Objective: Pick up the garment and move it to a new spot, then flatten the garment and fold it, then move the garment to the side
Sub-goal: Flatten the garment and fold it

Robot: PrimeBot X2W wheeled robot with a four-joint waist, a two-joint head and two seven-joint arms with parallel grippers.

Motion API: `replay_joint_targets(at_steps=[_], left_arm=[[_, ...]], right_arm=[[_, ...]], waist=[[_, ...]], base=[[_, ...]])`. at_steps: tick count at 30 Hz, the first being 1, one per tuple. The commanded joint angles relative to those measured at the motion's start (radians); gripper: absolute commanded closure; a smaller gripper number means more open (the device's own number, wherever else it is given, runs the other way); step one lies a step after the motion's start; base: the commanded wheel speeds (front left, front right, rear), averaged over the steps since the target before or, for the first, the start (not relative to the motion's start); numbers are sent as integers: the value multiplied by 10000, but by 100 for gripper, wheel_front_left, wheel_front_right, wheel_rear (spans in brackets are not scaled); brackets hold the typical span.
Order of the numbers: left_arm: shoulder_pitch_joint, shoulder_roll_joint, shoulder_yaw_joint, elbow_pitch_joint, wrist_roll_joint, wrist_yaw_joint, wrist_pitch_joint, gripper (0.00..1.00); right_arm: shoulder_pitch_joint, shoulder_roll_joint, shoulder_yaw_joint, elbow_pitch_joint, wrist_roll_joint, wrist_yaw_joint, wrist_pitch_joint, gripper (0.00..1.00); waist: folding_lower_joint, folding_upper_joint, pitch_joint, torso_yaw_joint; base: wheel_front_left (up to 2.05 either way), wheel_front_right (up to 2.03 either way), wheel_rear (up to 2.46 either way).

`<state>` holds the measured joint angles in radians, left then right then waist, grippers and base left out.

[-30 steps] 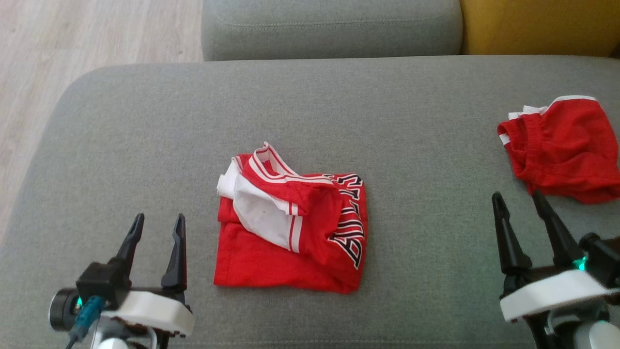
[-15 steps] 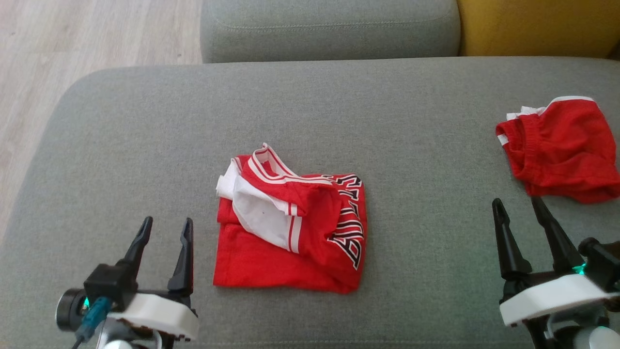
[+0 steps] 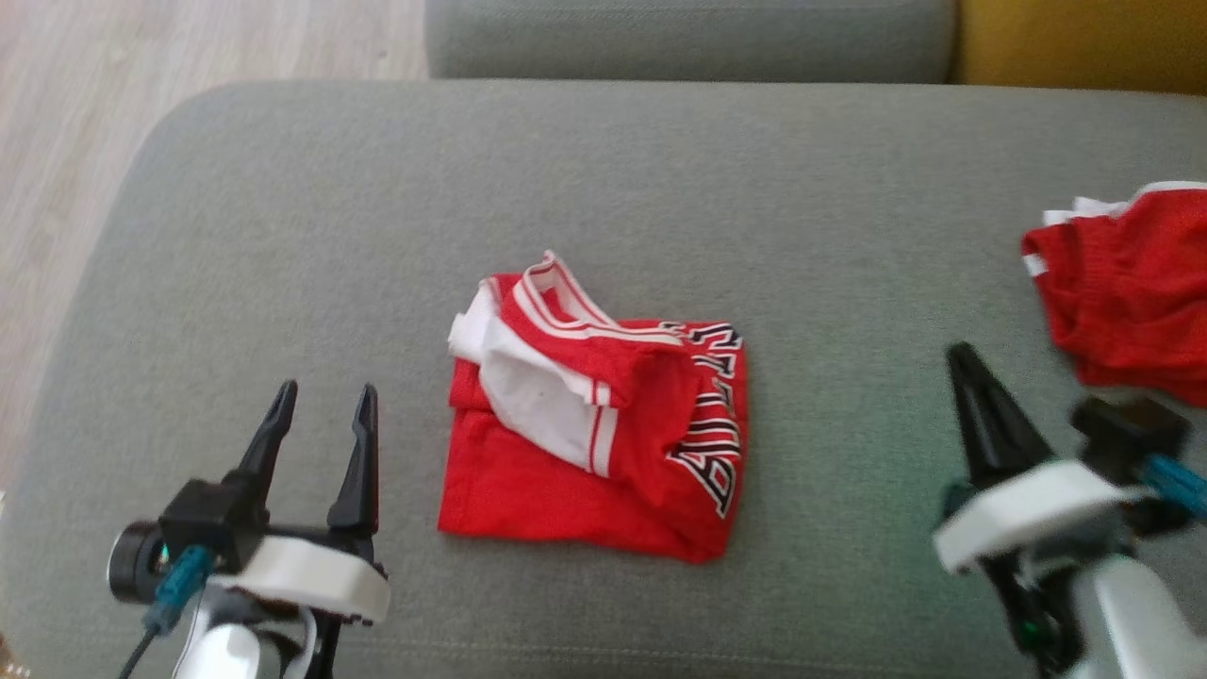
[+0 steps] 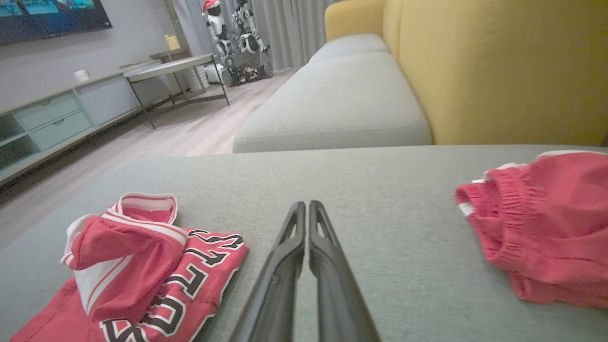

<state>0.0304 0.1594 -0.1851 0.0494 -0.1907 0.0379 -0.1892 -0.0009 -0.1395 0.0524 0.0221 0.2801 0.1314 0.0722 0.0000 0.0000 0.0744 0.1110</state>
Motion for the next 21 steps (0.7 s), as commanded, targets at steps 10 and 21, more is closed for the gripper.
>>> replay_joint_targets(at_steps=[10,21], left_arm=[[-1129,-16,105,68,-142,-55,-408,0],[-1439,-163,-52,410,-191,-113,-595,0]], right_arm=[[-3051,198,3073,3201,813,-7,-204,100],[-4777,494,4963,6228,1813,-7,-870,100]], waist=[[0,0,646,815],[0,0,848,1120]], base=[[0,0,0],[0,0,0]])
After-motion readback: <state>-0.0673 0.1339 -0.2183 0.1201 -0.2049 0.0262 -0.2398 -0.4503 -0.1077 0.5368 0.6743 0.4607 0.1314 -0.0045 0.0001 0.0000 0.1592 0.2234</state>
